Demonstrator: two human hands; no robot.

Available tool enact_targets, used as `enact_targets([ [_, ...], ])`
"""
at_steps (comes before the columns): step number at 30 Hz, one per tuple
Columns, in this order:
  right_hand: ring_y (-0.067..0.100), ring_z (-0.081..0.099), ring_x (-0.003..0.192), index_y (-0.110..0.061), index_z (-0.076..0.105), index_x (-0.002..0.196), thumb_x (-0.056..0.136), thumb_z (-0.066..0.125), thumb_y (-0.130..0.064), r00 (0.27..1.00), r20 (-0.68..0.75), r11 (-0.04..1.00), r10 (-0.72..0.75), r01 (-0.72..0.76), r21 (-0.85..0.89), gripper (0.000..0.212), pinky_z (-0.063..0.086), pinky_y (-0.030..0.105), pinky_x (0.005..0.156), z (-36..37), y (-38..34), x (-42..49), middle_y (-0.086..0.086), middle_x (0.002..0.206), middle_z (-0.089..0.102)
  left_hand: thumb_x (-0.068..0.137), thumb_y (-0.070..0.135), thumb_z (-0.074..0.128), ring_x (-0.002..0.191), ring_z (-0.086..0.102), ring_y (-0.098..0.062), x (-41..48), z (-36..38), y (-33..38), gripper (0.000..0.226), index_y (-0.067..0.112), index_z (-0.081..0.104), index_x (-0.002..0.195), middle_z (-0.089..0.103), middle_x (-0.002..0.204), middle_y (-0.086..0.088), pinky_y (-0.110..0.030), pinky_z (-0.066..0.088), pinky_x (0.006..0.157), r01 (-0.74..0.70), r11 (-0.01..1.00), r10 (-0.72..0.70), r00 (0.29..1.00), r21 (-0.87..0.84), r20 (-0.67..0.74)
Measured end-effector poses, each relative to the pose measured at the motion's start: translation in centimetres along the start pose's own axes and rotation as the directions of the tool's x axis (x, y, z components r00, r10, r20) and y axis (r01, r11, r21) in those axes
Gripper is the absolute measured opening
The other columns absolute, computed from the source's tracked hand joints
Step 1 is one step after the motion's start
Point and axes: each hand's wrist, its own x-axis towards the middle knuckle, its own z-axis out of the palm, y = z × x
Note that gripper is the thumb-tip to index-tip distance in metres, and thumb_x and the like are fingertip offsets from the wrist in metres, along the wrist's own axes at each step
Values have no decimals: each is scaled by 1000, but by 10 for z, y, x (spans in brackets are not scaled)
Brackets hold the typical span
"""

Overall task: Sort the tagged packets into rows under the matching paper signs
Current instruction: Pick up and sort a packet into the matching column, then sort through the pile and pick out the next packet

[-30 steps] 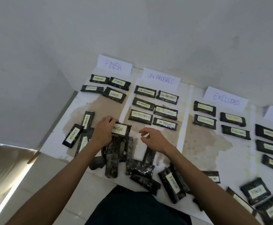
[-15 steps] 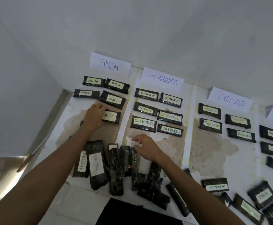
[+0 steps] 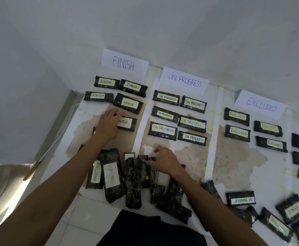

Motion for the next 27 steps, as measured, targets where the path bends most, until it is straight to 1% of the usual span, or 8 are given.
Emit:
enact_targets([
  [7,24,55,73,-10,42,110,74,71,-33,996,-22,996,81,-82,-19,51,37,27,50,18,-10,-13,11,92,59,79,11,60,117,43,-28,-71,16,60,46,12,54,125,52,125,-11,-44,38,102,-65,975,53,997,-213,-62],
  [11,21,59,74,-12,45,105,75,69,-25,996,-13,963,89,-83,258,41,46,30,52,1,-7,-22,7,89,61,84,13,61,111,42,-14,-119,21,95,41,15,55,124,50,120,-3,-29,36,98,20,866,-60,996,-500,-65],
  [13,20,62,79,-15,50,108,79,66,-16,996,32,870,82,-87,484,33,55,33,64,-17,-1,-30,5,93,62,86,17,60,110,41,-7,-138,19,112,40,18,53,126,48,121,1,-25,36,97,70,807,-81,997,-586,8],
  [16,23,65,83,-14,57,106,87,58,-1,994,106,618,19,-95,780,24,59,33,72,-37,12,-42,15,106,59,86,19,61,113,46,-12,-156,20,130,44,20,50,129,49,123,1,-30,42,96,135,750,-81,990,-647,113],
  [21,31,64,93,-8,56,99,85,47,18,992,116,366,-55,-88,926,31,59,37,78,-46,32,-54,20,108,56,86,17,62,106,51,-15,-161,23,144,45,16,50,129,52,117,-2,-29,45,88,106,767,-48,993,-633,108],
  [23,31,63,96,-8,56,99,84,49,18,995,84,397,-59,-54,916,31,59,36,79,-47,39,-57,18,107,58,86,14,62,104,52,-16,-157,21,147,44,15,51,128,54,114,-5,-29,45,86,91,770,-39,995,-632,96],
  [25,24,62,96,-14,59,101,80,61,10,996,-28,644,-84,76,761,32,58,31,79,-51,46,-61,10,106,62,85,11,61,101,52,-18,-153,20,149,44,15,52,128,53,111,-5,-25,43,83,55,797,2,996,-602,93],
  [27,15,59,89,-20,63,103,75,71,-6,972,-128,882,-195,231,412,33,53,26,76,-56,53,-65,2,102,62,84,9,61,100,52,-19,-149,21,150,45,13,52,128,53,109,-6,-25,43,82,1,837,57,994,-547,90],
])
